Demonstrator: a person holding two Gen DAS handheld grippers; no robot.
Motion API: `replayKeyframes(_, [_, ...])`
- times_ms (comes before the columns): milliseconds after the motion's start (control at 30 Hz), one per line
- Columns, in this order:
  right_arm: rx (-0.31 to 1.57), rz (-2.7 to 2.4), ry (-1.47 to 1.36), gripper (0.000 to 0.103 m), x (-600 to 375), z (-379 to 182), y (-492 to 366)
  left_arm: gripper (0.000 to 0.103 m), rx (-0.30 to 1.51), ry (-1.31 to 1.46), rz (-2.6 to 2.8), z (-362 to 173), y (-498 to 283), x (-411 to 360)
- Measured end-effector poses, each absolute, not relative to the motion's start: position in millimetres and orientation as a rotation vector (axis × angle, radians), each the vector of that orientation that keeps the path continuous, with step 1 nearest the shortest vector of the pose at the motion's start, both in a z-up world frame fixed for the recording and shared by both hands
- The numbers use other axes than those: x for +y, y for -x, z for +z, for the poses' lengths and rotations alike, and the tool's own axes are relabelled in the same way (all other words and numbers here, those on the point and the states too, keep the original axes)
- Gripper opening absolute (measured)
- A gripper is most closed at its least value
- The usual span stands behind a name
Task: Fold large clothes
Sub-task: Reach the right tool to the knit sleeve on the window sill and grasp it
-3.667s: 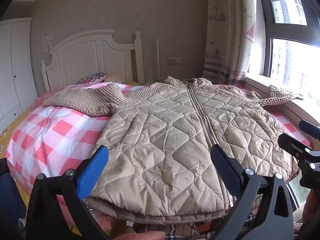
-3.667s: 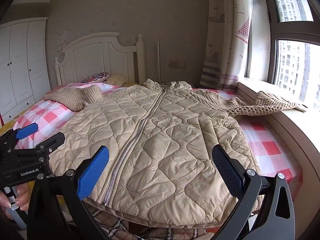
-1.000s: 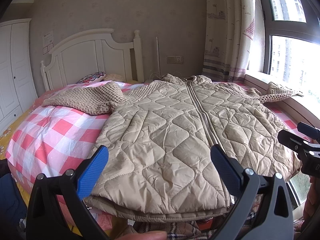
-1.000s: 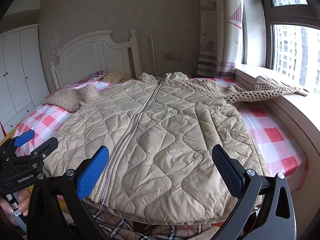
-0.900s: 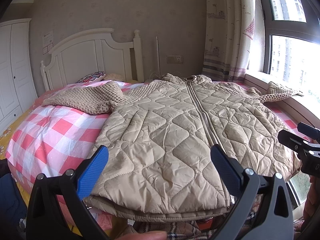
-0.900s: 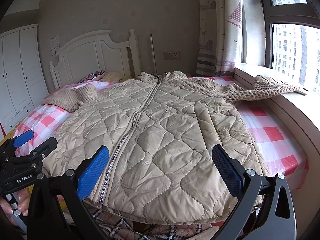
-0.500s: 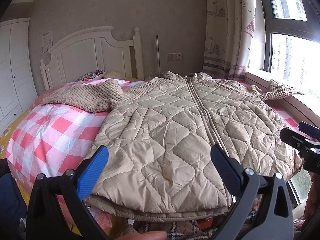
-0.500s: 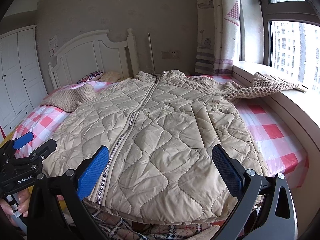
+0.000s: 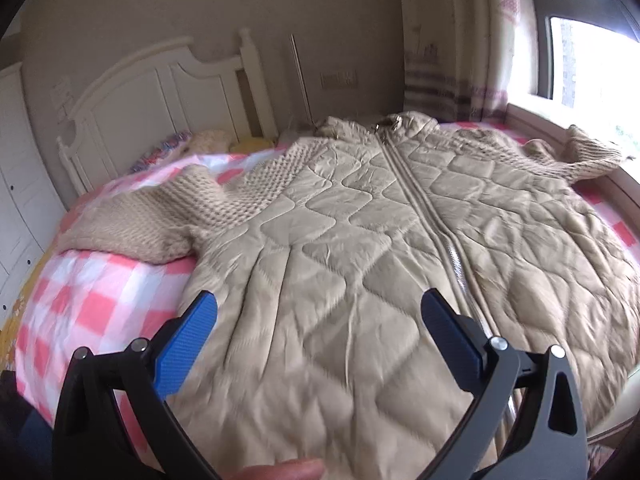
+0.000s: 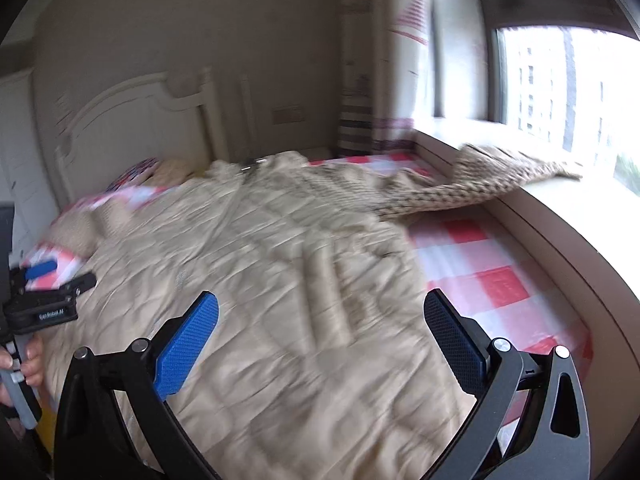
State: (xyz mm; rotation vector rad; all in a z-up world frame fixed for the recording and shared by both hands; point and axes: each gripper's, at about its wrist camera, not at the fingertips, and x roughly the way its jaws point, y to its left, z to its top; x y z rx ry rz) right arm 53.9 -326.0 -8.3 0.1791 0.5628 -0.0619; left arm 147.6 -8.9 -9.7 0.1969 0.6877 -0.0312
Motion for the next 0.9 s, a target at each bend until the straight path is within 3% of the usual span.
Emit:
replayKeyframes(233, [0.62,-0.28,-0.395,0.099,-443,-21,-161,0.101,0.889,-0.124,0.053,-59,-277,4])
replayKeyframes(400, [0.609,-0.349,-0.529,0.098,-494,-21,-206,0.101,0.914,-0.043,0.025,-77,-290,18])
replayKeyframes(467, [0.599,-0.372,-0.534,0.093,-503,-22,-216,0.101,0.921,-0.018,0.013,-80,-292,23])
replayKeyframes(567, [0.596,-0.401,-0.547,0.074,-513,-25,-228,0.101,0.924,-0.014,0.011,-80,-293,26])
replayKeyframes(633, [0.58,-0.413,-0.528,0.044,-515,-23,-234,0.101,0.922,-0.011,0.01,-80,-292,26])
replayKeyframes(700, [0.558,-0.426,-0.451,0.022,-509,-14,-238,0.101,0.924,-0.009,0.009,-79,-291,26])
replayKeyframes(900, [0.433,-0.241,0.004,0.011,-396,30,-246,0.101,0.924,-0.011,0.01,-78,-289,24])
